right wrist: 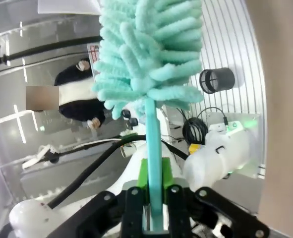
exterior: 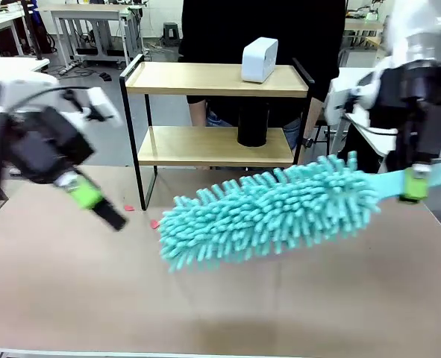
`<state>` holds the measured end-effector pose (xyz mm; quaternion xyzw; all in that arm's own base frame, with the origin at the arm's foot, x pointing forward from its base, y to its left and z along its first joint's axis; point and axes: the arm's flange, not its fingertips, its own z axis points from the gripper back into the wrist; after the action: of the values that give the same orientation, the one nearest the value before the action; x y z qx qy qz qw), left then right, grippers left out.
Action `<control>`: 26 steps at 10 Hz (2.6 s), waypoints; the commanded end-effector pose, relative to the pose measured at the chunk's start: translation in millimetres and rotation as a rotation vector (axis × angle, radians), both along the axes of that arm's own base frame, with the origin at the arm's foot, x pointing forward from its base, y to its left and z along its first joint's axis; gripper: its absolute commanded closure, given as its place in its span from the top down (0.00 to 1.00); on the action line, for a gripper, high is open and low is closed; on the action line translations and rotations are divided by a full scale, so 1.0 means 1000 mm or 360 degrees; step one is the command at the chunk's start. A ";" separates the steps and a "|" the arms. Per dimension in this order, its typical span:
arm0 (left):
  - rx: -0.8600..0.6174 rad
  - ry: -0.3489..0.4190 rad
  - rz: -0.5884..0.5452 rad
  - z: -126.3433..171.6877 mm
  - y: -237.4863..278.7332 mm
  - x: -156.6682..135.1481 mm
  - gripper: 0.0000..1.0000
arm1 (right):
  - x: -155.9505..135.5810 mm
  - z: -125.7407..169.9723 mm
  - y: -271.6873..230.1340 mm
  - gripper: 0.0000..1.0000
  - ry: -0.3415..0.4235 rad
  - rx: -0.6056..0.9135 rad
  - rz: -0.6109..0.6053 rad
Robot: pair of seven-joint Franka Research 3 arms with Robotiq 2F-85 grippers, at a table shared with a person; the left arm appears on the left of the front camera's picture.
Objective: Clean the shelf.
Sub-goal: Hand the Duster back to the human.
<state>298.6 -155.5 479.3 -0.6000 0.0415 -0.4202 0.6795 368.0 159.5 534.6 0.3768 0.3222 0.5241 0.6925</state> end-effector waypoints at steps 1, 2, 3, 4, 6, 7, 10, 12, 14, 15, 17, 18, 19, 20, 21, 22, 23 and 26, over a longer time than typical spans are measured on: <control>-0.0029 0.0112 0.0060 -0.006 -0.007 0.010 1.00 | 0.032 0.016 0.001 0.12 0.0031 0.0045 0.0230; -0.0014 0.0153 0.0052 -0.017 -0.011 0.015 1.00 | 0.039 0.011 0.017 0.12 0.0052 0.0041 0.0307; 0.0006 0.0166 0.0050 -0.023 -0.014 0.018 1.00 | 0.042 0.007 0.027 0.12 0.0076 0.0062 0.0374; 0.0036 0.0184 0.0031 -0.028 -0.019 0.021 1.00 | 0.046 0.004 0.034 0.12 0.0085 0.0082 0.0417; 0.0089 0.0218 -0.0030 -0.040 -0.034 0.020 1.00 | 0.050 0.001 0.042 0.12 0.0036 0.0185 0.0394; 0.0121 0.0231 -0.0051 -0.046 -0.041 0.019 1.00 | 0.052 0.001 0.043 0.12 0.0006 0.0221 0.0355; 0.0165 0.0237 -0.0126 -0.055 -0.054 0.010 1.00 | 0.052 -0.002 0.039 0.12 0.0000 0.0260 0.0261; 0.0172 0.0206 -0.0123 -0.057 -0.057 0.009 1.00 | 0.050 -0.002 0.037 0.12 0.0008 0.0288 0.0289; 0.0167 0.0173 -0.0121 -0.058 -0.059 0.008 1.00 | 0.050 -0.004 0.037 0.12 0.0015 0.0293 0.0292; 0.0165 0.0161 -0.0119 -0.058 -0.059 0.008 1.00 | 0.050 -0.004 0.037 0.12 0.0023 0.0291 0.0291; 0.0165 0.0156 -0.0120 -0.058 -0.061 0.008 1.00 | 0.051 -0.005 0.037 0.12 0.0028 0.0288 0.0289; 0.0167 0.0159 -0.0116 -0.058 -0.061 0.008 1.00 | 0.051 -0.005 0.037 0.12 0.0031 0.0285 0.0290; 0.0174 0.0155 -0.0129 -0.058 -0.062 0.007 1.00 | 0.051 -0.005 0.037 0.12 0.0035 0.0280 0.0286; 0.0234 0.0120 -0.0161 -0.060 -0.062 0.008 1.00 | 0.052 -0.005 0.037 0.12 0.0035 0.0280 0.0283; 0.0219 0.0158 -0.0226 -0.059 -0.061 0.007 0.40 | 0.051 -0.005 0.037 0.12 0.0033 0.0278 0.0279; 0.0224 0.0156 -0.0228 -0.059 -0.060 0.007 0.40 | 0.051 -0.006 0.037 0.12 0.0032 0.0279 0.0277; 0.0222 0.0150 -0.0233 -0.058 -0.059 0.006 0.40 | 0.051 -0.006 0.036 0.12 0.0034 0.0283 0.0275; 0.0201 0.0144 -0.0224 -0.056 -0.059 0.005 0.00 | 0.051 -0.006 0.037 0.12 0.0040 0.0280 0.0281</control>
<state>302.6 -215.4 419.7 -0.5654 0.1433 -0.4292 0.6897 406.6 211.6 487.7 0.3977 0.3138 0.6009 0.6183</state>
